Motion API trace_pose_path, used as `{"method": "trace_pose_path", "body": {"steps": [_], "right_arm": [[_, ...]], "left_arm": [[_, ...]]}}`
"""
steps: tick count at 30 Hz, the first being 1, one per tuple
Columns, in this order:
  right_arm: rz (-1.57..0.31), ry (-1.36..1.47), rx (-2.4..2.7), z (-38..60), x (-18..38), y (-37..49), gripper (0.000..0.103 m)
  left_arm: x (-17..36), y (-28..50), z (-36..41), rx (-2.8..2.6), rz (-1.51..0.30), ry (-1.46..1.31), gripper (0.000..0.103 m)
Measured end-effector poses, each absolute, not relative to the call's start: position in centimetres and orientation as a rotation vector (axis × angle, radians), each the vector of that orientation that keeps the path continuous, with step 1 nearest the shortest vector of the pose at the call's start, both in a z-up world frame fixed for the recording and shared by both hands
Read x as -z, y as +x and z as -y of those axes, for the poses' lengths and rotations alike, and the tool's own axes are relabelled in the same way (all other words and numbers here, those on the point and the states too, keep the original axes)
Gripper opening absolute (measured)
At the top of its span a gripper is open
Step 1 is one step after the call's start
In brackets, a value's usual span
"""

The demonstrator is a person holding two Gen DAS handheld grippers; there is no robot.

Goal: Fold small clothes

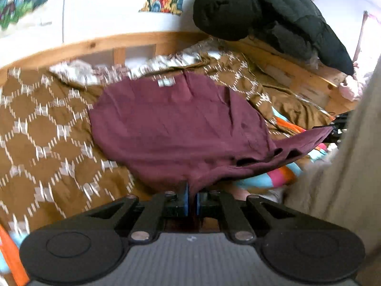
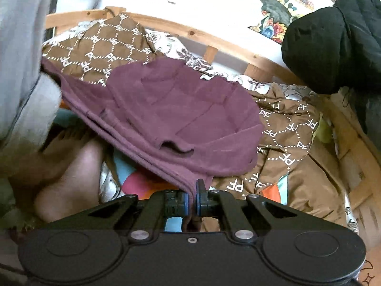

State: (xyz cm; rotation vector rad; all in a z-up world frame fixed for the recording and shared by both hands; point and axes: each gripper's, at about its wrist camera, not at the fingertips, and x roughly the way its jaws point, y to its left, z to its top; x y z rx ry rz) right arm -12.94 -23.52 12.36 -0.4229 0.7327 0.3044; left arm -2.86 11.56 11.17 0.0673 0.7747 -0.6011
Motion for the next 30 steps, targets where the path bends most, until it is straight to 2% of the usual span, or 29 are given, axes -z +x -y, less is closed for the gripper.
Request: {"method": "trace_pose_path", "body": {"steps": [7,13,21,30], "right_arm": [[-0.588,-0.383,-0.257,24.6,-14.1,-6.1,0.005],[-0.478,-0.355,-0.189,25.7,-13.8,2.5,0.006],[-0.465,-0.325,-0.162,26.5,-10.4,12.9,0.007],[-0.543,-0.162,-0.188,27.9,-4.3,20.2,0.011]], "left_arm": [[-14.2,6.2,-10.5,0.424,-0.750,-0.057,0.008],[-15.6,14.7,-8.2,0.293,-0.740,-0.045,0.008],[-11.6,24.0,-5.9,0.215,-0.819,-0.013,0.008],[-6.8,29.4,-6.6,0.169,-0.928,0.012,0.012]]}}
